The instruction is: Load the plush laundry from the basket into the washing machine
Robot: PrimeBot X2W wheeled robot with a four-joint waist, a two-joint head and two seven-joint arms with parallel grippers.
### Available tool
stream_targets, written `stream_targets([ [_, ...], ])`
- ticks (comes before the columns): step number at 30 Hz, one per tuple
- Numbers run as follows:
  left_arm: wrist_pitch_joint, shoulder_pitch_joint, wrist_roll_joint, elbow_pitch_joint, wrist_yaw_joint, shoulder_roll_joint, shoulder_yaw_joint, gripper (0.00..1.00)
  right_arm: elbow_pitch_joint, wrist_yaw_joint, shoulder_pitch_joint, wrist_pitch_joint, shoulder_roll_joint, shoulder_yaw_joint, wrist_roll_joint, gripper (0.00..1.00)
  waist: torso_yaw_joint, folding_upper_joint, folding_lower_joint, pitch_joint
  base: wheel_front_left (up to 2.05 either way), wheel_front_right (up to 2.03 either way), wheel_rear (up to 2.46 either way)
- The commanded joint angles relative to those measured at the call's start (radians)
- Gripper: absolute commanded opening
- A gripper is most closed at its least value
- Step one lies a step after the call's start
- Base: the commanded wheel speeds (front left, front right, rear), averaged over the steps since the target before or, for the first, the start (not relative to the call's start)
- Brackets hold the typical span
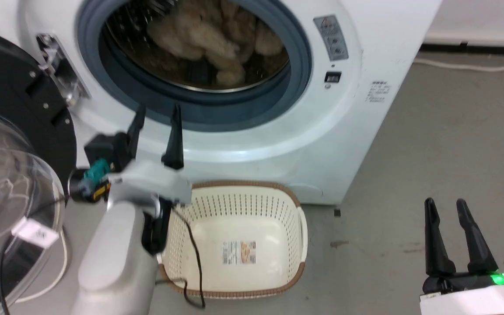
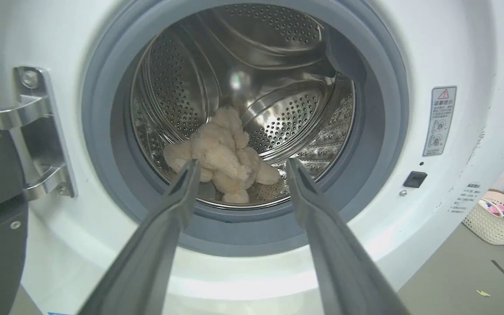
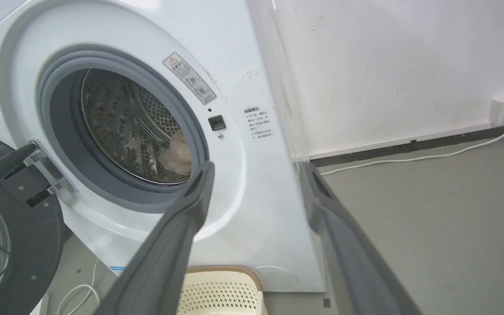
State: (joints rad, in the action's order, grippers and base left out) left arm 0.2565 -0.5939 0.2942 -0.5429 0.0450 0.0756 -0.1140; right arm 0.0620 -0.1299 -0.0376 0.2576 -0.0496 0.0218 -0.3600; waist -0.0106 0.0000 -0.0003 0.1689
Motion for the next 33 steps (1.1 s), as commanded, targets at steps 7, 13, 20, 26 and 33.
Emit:
stream_targets([
  [7,0.005,0.173,0.003,0.09,-0.015,0.008,0.006,1.0,-0.014,-0.001,-0.053,0.004,-0.001,0.007,0.015,1.0,-0.004,0.0,0.0003,-0.1,0.0,0.0,0.0],
  [13,0.004,0.316,0.002,0.169,-0.041,0.015,0.008,1.0,-0.026,-0.001,-0.085,0.004,-0.001,0.028,0.053,1.0,-0.002,0.0,0.0003,-0.146,0.0,0.0,0.0],
  [20,-0.018,0.445,0.015,0.257,-0.062,0.017,0.008,1.0,-0.038,-0.001,-0.112,0.004,-0.001,0.033,0.088,1.0,0.003,0.0,0.0003,-0.172,0.0,0.0,0.0],
  [26,-0.064,0.533,0.016,0.346,-0.068,0.028,-0.016,1.0,-0.06,-0.001,-0.121,0.004,-0.001,0.027,0.118,1.0,0.01,0.0,0.0003,-0.18,0.0,0.0,0.0],
  [33,-0.086,0.579,0.003,0.4,-0.072,0.046,-0.035,1.0,-0.098,-0.001,-0.122,0.004,-0.001,0.022,0.138,1.0,0.016,0.0,0.0003,-0.184,0.0,0.0,0.0],
])
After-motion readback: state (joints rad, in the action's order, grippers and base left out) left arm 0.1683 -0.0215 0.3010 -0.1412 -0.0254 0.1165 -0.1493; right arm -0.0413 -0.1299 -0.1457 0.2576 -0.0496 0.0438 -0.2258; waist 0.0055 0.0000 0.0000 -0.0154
